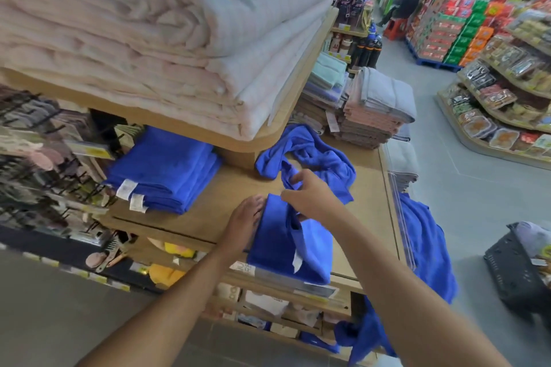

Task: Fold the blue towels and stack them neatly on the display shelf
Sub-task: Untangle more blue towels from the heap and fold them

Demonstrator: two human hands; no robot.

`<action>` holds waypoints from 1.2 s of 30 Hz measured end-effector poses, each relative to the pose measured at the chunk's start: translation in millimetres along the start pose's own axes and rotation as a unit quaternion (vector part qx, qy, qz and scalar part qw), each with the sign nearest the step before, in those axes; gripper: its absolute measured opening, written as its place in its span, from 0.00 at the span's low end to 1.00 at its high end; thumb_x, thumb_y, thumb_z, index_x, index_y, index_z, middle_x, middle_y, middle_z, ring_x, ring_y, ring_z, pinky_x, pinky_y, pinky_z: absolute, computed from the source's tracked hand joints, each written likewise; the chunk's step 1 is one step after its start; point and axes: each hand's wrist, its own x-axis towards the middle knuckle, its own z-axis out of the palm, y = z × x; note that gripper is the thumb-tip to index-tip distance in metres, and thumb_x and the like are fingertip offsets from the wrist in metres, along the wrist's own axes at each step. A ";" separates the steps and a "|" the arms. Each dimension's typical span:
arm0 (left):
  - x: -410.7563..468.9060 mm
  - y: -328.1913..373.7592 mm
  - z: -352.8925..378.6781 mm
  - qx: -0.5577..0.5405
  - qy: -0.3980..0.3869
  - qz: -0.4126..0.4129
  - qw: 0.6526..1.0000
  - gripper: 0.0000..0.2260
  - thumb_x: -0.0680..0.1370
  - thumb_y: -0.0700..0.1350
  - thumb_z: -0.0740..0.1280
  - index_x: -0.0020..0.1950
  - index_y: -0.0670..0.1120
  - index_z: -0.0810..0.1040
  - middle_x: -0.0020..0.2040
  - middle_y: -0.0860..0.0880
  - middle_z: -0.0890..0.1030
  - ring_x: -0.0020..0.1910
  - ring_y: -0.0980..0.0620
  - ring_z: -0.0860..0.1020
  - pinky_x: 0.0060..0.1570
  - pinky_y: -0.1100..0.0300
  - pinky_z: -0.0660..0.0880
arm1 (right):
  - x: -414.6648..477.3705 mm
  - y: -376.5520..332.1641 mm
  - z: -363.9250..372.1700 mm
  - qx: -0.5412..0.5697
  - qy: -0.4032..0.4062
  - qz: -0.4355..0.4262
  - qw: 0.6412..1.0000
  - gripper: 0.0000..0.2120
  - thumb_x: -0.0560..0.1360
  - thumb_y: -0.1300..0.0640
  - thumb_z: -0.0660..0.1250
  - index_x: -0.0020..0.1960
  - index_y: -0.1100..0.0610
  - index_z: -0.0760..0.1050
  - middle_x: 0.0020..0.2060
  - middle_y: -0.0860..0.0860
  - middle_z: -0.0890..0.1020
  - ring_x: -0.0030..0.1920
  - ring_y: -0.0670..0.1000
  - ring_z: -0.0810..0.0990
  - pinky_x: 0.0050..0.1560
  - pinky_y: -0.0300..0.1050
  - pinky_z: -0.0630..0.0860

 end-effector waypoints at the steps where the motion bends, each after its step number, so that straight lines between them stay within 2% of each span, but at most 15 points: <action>1: 0.0 1.5 -2.8 -0.021 0.004 -0.008 1.000 0.13 0.87 0.42 0.53 0.61 0.42 0.76 0.61 0.47 0.80 0.63 0.50 0.78 0.51 0.70 0.77 | 5.4 -1.9 15.7 -0.038 -0.005 -0.005 0.999 0.16 0.73 0.54 0.68 0.59 0.56 0.70 0.43 0.56 0.82 0.39 0.57 0.85 0.44 0.54 0.85; 3: -2.3 1.3 -7.4 -0.012 -0.024 0.010 1.000 0.16 0.87 0.44 0.51 0.63 0.41 0.77 0.59 0.47 0.82 0.62 0.52 0.78 0.51 0.70 0.77 | 14.0 1.5 43.6 -0.090 -0.003 -0.010 0.996 0.13 0.74 0.52 0.67 0.55 0.56 0.71 0.44 0.57 0.83 0.43 0.60 0.84 0.49 0.57 0.83; 5: -0.9 -3.8 -10.2 0.048 -0.031 0.037 0.998 0.16 0.87 0.43 0.52 0.65 0.41 0.77 0.60 0.47 0.83 0.62 0.53 0.78 0.60 0.65 0.75 | 17.7 10.6 60.6 -0.108 -0.007 -0.008 0.994 0.09 0.76 0.50 0.65 0.50 0.55 0.73 0.44 0.57 0.83 0.45 0.60 0.83 0.49 0.58 0.83; 7: 4.7 -8.4 -13.0 0.113 -0.012 0.050 0.992 0.15 0.86 0.40 0.57 0.72 0.39 0.73 0.69 0.44 0.77 0.68 0.53 0.73 0.68 0.62 0.68 | 17.9 25.0 60.9 -0.084 0.015 -0.002 0.996 0.11 0.77 0.47 0.64 0.50 0.55 0.76 0.41 0.52 0.83 0.44 0.56 0.83 0.46 0.54 0.82; 10: 9.0 -11.1 -15.1 0.158 -0.037 0.054 0.985 0.22 0.83 0.33 0.60 0.78 0.38 0.64 0.75 0.44 0.70 0.71 0.55 0.68 0.70 0.63 0.64 | 9.7 57.0 36.3 -0.037 0.123 0.004 0.992 0.06 0.74 0.47 0.65 0.48 0.48 0.75 0.37 0.44 0.81 0.42 0.51 0.82 0.36 0.45 0.75; 11: 10.3 -14.2 -16.4 0.176 -0.041 0.064 0.981 0.24 0.82 0.33 0.61 0.78 0.40 0.63 0.75 0.47 0.69 0.73 0.54 0.68 0.72 0.61 0.64 | 4.4 71.3 26.5 -0.027 0.158 0.006 0.987 0.07 0.73 0.48 0.66 0.50 0.47 0.74 0.41 0.44 0.81 0.43 0.50 0.82 0.38 0.45 0.75; 13: 9.7 -21.9 -17.0 0.244 -0.050 0.090 0.964 0.27 0.81 0.37 0.64 0.79 0.45 0.62 0.74 0.53 0.69 0.75 0.53 0.67 0.74 0.57 0.64 | -6.9 98.1 11.4 -0.008 0.188 0.039 0.981 0.19 0.73 0.46 0.68 0.61 0.50 0.72 0.47 0.45 0.79 0.43 0.50 0.82 0.42 0.49 0.78; 15: 7.2 -29.4 -14.2 0.321 -0.047 0.112 0.939 0.30 0.80 0.42 0.65 0.81 0.49 0.59 0.77 0.55 0.66 0.77 0.56 0.64 0.75 0.59 0.61 | -15.0 111.9 7.7 0.023 0.142 0.124 0.982 0.30 0.73 0.43 0.71 0.70 0.54 0.68 0.46 0.47 0.79 0.43 0.50 0.82 0.41 0.49 0.78; 17: 4.5 -37.7 -8.3 0.381 -0.047 0.141 0.912 0.33 0.80 0.43 0.65 0.83 0.47 0.54 0.80 0.53 0.59 0.79 0.55 0.58 0.74 0.66 0.54 | -17.6 114.5 12.3 0.119 0.066 0.199 0.971 0.33 0.73 0.41 0.73 0.70 0.57 0.68 0.49 0.51 0.80 0.45 0.51 0.82 0.41 0.47 0.78; 20: 1.3 -46.5 -1.2 0.447 -0.068 0.180 0.874 0.33 0.81 0.43 0.63 0.83 0.44 0.49 0.83 0.49 0.51 0.82 0.52 0.52 0.74 0.67 0.48 | -17.8 108.9 16.8 0.250 0.033 0.213 0.944 0.26 0.69 0.45 0.78 0.58 0.60 0.77 0.46 0.53 0.85 0.40 0.52 0.85 0.35 0.44 0.79; 22: -1.6 -46.8 -1.4 0.467 -0.078 0.190 0.860 0.34 0.82 0.43 0.62 0.83 0.44 0.48 0.83 0.48 0.50 0.82 0.52 0.51 0.75 0.67 0.48 | -16.9 105.8 21.2 0.293 0.029 0.191 0.936 0.19 0.68 0.51 0.80 0.54 0.59 0.80 0.43 0.53 0.88 0.40 0.53 0.88 0.40 0.47 0.84; 25: -7.5 -36.0 -2.7 0.388 -0.065 0.177 0.902 0.37 0.79 0.40 0.66 0.83 0.46 0.50 0.82 0.51 0.55 0.80 0.54 0.56 0.76 0.64 0.53 | -24.2 96.1 26.8 0.313 0.044 0.129 0.940 0.14 0.70 0.61 0.77 0.56 0.58 0.81 0.48 0.56 0.88 0.48 0.58 0.87 0.54 0.60 0.84; 29: -23.1 -3.5 -8.4 0.117 -0.045 0.061 0.990 0.35 0.79 0.44 0.72 0.81 0.51 0.58 0.76 0.56 0.67 0.73 0.57 0.69 0.70 0.57 0.69 | -40.8 77.8 18.8 0.333 0.021 0.034 0.942 0.14 0.71 0.64 0.74 0.56 0.54 0.82 0.50 0.55 0.88 0.50 0.57 0.87 0.50 0.57 0.84; 32: -38.3 13.4 -27.1 -0.053 -0.124 -0.077 0.988 0.22 0.78 0.57 0.71 0.69 0.48 0.77 0.65 0.47 0.82 0.64 0.48 0.80 0.65 0.50 0.75 | -45.3 55.5 5.9 0.351 -0.022 -0.011 0.936 0.16 0.69 0.63 0.76 0.55 0.52 0.83 0.52 0.55 0.87 0.52 0.57 0.87 0.45 0.53 0.83; 36: -50.5 32.8 -62.1 -0.094 -0.134 -0.076 0.984 0.20 0.75 0.49 0.74 0.65 0.45 0.80 0.66 0.41 0.81 0.65 0.40 0.78 0.64 0.47 0.73 | -31.5 17.8 1.0 0.365 -0.074 -0.010 0.928 0.16 0.73 0.62 0.75 0.60 0.54 0.81 0.55 0.54 0.87 0.53 0.57 0.87 0.43 0.50 0.83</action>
